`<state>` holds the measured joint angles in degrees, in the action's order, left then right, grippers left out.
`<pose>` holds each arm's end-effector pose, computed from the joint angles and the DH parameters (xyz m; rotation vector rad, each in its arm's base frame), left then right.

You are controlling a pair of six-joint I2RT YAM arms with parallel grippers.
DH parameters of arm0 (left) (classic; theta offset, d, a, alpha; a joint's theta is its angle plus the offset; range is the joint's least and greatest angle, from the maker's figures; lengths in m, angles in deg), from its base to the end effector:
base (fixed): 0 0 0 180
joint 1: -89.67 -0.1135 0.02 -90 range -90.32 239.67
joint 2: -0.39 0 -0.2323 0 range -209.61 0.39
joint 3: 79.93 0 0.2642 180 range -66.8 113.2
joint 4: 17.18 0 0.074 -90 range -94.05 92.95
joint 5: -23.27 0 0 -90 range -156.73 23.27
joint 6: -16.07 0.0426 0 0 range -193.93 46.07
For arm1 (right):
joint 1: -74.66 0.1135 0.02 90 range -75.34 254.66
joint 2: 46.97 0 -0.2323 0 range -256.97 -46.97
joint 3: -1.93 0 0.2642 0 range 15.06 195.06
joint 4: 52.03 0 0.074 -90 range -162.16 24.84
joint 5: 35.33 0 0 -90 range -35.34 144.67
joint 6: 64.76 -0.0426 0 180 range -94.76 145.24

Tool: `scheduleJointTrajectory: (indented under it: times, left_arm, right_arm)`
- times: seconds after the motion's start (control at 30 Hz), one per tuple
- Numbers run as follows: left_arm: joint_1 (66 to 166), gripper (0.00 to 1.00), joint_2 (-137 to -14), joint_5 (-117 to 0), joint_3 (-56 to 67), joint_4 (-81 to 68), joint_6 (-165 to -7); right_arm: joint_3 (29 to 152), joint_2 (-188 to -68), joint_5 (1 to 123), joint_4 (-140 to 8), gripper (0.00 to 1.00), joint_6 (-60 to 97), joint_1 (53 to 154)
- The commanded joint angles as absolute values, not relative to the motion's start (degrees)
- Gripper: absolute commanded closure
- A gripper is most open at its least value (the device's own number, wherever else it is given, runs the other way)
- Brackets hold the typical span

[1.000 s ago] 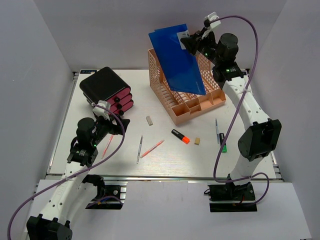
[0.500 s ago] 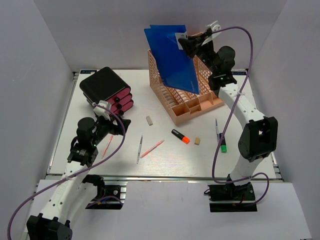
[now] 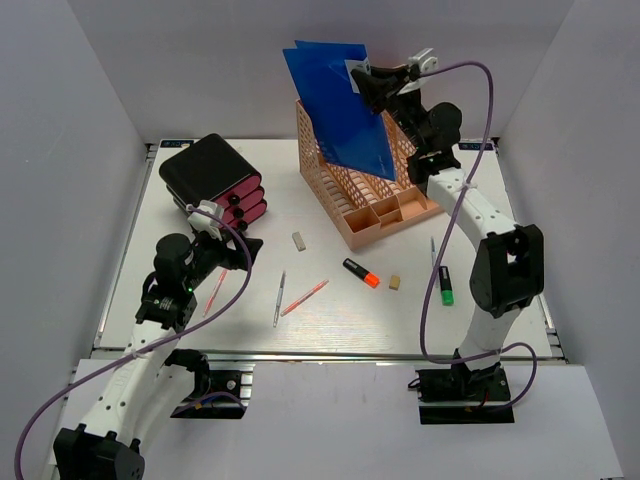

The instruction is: Organize the desk

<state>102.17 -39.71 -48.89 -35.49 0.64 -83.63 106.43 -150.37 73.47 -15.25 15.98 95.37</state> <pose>0.2092 -0.0597 0.2564 0.2690 1.8095 -0.5553 0.3957 0.1643 0.4147 -0.4004 0.8815 0.6315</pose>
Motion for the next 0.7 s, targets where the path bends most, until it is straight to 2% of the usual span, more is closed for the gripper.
scheduleJointTrajectory:
  times: [0.0, 0.4, 0.47, 0.67]
  left_arm:
    - [101.9, 0.14, -39.8, -47.5, -36.0, -0.1, -83.2]
    - [101.9, 0.14, -40.6, -47.3, -36.0, -0.1, -83.0]
    - [101.9, 0.14, -40.9, -47.1, -36.0, -0.1, -82.9]
    - [101.9, 0.14, -41.2, -47.2, -36.0, -0.2, -82.8]
  right_arm:
    - [108.7, -150.5, 72.4, -2.8, 1.0, 18.4, 95.6]
    - [109.3, -152.7, 74.7, -2.8, 1.0, 14.5, 95.2]
    - [108.6, -152.4, 75.7, -2.0, 1.0, 19.3, 95.5]
    - [105.5, -152.2, 69.9, 1.9, 1.0, 15.8, 95.5]
